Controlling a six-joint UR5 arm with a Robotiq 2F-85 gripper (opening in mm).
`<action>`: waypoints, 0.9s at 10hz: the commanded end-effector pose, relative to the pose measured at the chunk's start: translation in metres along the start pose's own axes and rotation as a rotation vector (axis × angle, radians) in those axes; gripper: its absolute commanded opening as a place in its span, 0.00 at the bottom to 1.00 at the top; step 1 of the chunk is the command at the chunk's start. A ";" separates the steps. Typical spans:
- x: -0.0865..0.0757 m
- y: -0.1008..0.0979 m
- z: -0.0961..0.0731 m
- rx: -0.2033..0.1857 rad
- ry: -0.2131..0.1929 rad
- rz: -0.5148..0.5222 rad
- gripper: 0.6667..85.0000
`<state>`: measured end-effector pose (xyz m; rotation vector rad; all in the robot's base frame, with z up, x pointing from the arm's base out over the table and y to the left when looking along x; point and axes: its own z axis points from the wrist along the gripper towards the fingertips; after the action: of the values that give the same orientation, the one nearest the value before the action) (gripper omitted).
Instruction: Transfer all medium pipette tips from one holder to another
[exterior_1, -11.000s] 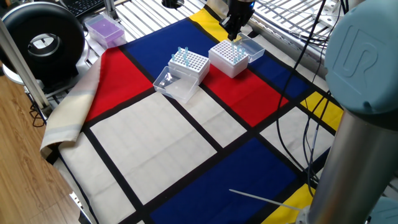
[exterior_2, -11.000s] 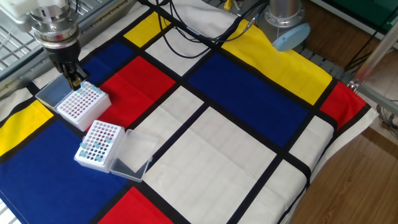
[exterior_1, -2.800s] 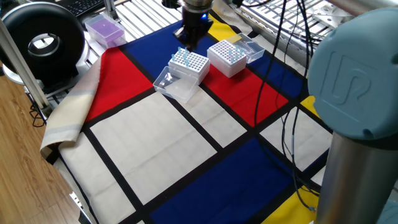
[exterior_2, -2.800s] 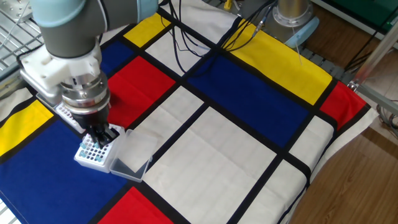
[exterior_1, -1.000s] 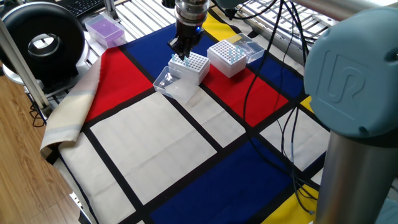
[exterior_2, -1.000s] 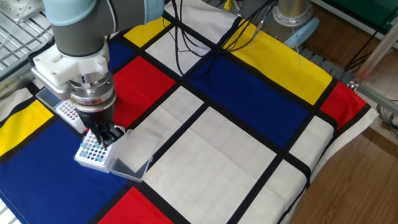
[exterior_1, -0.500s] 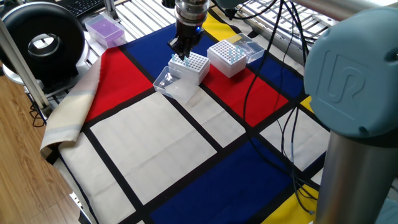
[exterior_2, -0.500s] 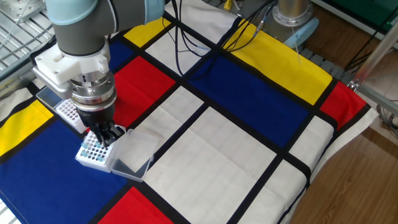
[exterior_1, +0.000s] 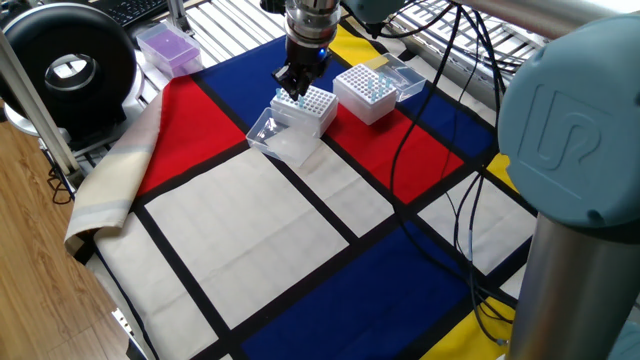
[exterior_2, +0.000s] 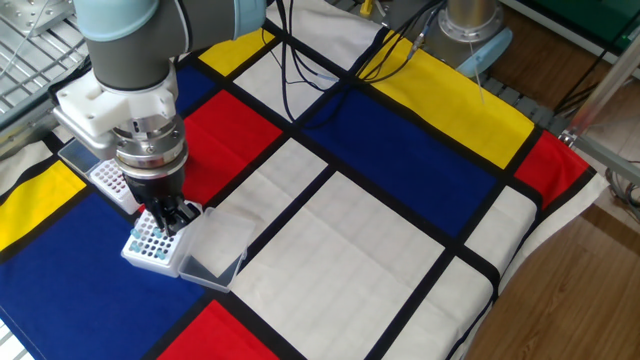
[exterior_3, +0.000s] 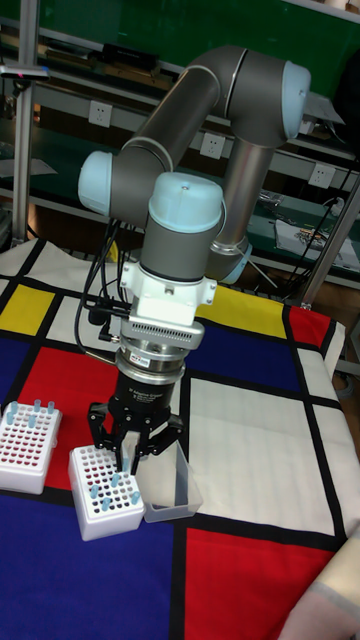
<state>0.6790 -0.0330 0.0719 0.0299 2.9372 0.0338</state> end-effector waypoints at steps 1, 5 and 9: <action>-0.001 0.001 -0.002 -0.006 -0.004 0.014 0.28; -0.003 0.007 -0.006 -0.001 -0.001 0.024 0.28; -0.002 0.007 -0.006 -0.001 0.002 0.023 0.28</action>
<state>0.6796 -0.0276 0.0763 0.0505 2.9397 0.0246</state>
